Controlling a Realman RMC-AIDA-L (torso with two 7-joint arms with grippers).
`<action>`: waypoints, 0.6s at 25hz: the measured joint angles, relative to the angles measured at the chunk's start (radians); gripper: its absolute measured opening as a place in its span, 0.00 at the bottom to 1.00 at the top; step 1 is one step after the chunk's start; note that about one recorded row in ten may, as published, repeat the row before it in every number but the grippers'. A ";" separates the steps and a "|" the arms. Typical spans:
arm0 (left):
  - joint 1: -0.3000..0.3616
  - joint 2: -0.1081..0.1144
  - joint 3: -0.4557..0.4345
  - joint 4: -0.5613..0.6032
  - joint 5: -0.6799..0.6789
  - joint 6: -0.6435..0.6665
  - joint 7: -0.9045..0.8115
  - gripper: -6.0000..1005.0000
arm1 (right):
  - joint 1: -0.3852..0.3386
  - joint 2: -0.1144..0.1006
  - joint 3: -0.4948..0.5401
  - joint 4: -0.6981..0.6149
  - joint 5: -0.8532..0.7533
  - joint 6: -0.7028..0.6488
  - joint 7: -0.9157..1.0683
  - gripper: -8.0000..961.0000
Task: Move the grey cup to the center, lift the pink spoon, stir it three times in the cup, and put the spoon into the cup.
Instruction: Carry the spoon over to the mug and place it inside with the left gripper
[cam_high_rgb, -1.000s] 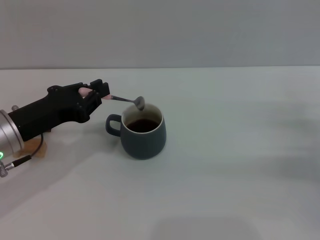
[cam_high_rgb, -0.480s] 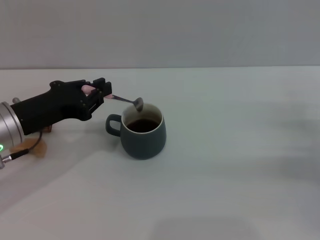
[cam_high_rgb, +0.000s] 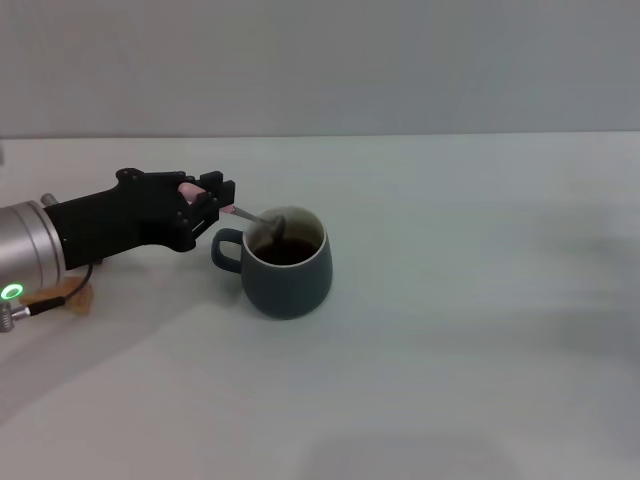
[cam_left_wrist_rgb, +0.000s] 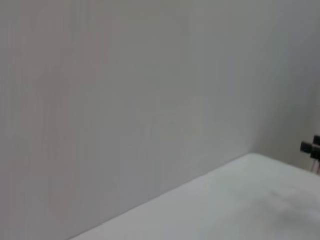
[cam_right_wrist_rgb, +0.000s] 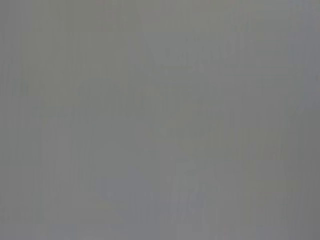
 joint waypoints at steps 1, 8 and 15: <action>0.000 0.000 0.000 0.000 0.000 0.000 0.000 0.15 | 0.000 0.000 0.000 0.000 0.000 0.000 0.000 0.66; -0.029 0.007 0.015 -0.012 0.000 -0.048 0.004 0.15 | 0.001 0.001 0.000 0.000 0.000 0.002 0.000 0.66; -0.077 0.008 0.051 -0.022 0.000 -0.126 0.006 0.15 | 0.001 0.001 0.000 0.000 0.000 0.003 0.000 0.66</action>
